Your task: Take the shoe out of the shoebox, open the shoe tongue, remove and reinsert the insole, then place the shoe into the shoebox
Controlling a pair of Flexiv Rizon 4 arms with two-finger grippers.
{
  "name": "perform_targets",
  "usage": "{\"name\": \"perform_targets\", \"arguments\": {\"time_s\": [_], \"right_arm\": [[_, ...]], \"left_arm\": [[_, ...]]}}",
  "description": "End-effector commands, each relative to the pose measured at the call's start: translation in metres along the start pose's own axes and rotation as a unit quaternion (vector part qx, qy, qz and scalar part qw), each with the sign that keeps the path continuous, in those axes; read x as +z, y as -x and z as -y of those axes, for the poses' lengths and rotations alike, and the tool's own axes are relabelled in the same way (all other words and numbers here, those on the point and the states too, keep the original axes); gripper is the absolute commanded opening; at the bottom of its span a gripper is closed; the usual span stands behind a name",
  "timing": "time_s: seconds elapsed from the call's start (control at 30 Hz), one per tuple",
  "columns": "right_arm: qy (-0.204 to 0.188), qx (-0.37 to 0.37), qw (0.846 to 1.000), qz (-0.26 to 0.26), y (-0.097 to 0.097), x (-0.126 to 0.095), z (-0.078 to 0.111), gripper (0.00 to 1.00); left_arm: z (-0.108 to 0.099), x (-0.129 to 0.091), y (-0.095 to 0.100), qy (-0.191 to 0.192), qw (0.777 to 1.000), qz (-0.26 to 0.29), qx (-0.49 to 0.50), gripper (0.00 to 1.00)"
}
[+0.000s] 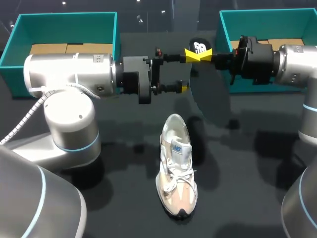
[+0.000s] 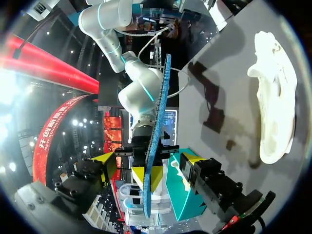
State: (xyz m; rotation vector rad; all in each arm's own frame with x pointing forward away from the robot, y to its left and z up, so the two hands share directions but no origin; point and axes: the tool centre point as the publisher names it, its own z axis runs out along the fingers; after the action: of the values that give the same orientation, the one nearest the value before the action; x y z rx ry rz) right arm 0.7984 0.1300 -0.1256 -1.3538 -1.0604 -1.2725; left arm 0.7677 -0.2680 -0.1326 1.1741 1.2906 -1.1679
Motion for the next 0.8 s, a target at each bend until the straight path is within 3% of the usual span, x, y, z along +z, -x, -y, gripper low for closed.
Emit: {"name": "perform_targets", "arguments": {"time_s": [0.03,0.2,0.27,0.8], "right_arm": [[0.002,0.003,1.000,0.000,0.0016,0.0083,0.0003,0.00],[0.002,0.006,1.000,0.001,0.0027,0.0127,-0.0022,0.00],[0.002,0.007,1.000,0.002,0.0032,0.0137,-0.0030,0.00],[0.006,0.005,1.000,0.003,0.0065,0.0149,-0.0022,0.00]], "left_arm": [[-0.0008,0.0086,-0.0029,0.005,1.000,0.003,0.000,0.71],[0.0023,0.0122,-0.0045,0.006,1.000,0.005,0.002,0.59],[0.0034,0.0123,-0.0041,0.007,1.000,0.006,0.003,0.49],[0.0069,0.0087,-0.0019,0.016,1.000,0.008,0.009,0.35]]}}
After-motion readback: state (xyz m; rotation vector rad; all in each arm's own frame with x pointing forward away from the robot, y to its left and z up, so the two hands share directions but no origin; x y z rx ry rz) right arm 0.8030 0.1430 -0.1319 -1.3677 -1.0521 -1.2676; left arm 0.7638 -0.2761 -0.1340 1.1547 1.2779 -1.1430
